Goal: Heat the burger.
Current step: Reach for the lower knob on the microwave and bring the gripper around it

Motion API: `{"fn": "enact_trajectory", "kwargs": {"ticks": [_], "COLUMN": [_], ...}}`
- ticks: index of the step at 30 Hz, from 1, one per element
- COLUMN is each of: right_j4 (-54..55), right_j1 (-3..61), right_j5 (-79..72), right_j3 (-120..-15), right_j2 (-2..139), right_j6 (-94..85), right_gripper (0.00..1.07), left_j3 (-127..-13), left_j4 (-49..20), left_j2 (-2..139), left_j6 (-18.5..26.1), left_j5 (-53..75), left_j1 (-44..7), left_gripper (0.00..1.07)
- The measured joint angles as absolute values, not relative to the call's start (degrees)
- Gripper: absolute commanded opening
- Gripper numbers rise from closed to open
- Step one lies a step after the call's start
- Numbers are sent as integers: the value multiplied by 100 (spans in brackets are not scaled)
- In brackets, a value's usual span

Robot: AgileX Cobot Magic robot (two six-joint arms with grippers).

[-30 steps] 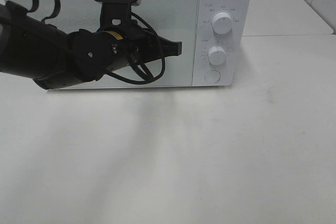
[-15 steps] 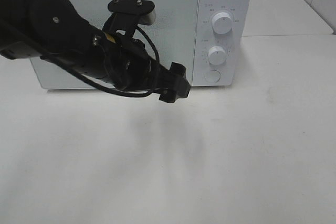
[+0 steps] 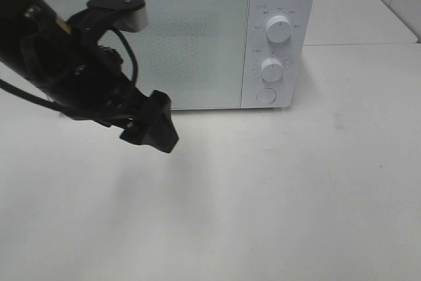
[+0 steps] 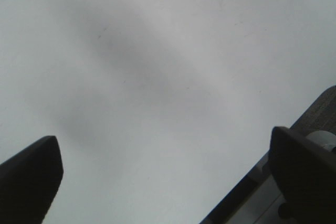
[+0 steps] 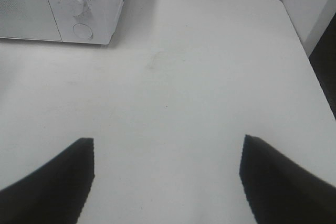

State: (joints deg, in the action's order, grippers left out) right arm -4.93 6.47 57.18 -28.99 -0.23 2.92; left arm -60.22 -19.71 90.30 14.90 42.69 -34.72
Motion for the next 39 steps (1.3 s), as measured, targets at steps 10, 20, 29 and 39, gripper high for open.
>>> {"fn": "enact_trajectory", "kwargs": {"ticks": [10,20,29,39], "right_j4": [-493,-493,-493,-493], "right_j1": [647,647,647,647], "right_j5": [5718,5718,5718,5718], "right_j3": [-2899,-2899,-2899,-2899], "right_j2": [-23,-23,-23,-23], "right_j6": [292,292,292,292], "right_gripper": [75,75,75,75], "left_j3": [-6022,-6022,-5477,-4503], "left_j4": [-1845,-1621,-1341,-1266], "left_j2": [8543,7867,6858,5191], "left_j6": [1409,1341,1089,1060], "left_j5": [5913,6801,6956,6939], "left_j1": [-1908,-413,544,561], "left_gripper": [100,100,100,100]}}
